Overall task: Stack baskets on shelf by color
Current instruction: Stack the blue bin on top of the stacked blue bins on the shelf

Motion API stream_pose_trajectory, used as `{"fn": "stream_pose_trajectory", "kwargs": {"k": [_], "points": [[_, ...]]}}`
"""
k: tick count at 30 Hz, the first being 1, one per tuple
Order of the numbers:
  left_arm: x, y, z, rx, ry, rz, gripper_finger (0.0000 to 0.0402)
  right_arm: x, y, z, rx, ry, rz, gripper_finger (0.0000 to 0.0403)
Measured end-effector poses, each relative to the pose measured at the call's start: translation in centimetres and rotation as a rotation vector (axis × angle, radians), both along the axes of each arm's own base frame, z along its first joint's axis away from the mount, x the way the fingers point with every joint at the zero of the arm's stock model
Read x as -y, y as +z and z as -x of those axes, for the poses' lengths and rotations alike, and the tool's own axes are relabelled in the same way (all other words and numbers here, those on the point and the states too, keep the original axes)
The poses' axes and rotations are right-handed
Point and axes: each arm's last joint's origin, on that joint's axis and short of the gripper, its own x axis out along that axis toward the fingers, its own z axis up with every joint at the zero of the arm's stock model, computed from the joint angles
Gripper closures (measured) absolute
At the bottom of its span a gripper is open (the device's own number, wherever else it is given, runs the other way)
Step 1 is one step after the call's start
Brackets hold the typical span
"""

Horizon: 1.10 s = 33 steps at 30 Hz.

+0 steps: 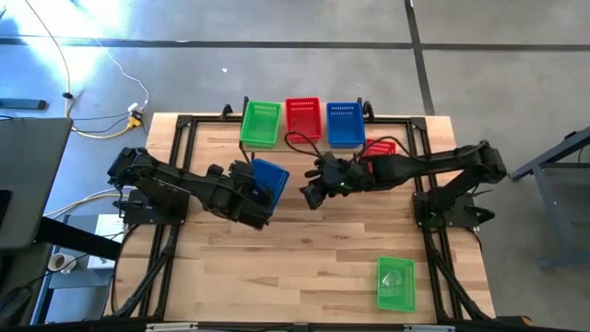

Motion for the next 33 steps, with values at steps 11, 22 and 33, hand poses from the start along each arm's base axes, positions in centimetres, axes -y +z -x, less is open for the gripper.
{"fn": "stream_pose_trajectory", "kwargs": {"k": [11,22,33], "points": [[-1.0,0.1,-1.3,0.048,-0.047,-0.046,0.0401,-0.7,-1.5,-2.4,0.065,-0.049,0.08,0.0215],[-1.2,0.2,-2.2,0.119,-0.067,-0.055,0.0401,-0.4,-1.6,-2.5,0.074,-0.124,0.134,0.0215],[-1.1,0.4,-3.2,0.178,-0.122,-0.076,0.0401,0.2,-2.0,-2.2,0.017,-0.161,0.162,0.0264]]}}
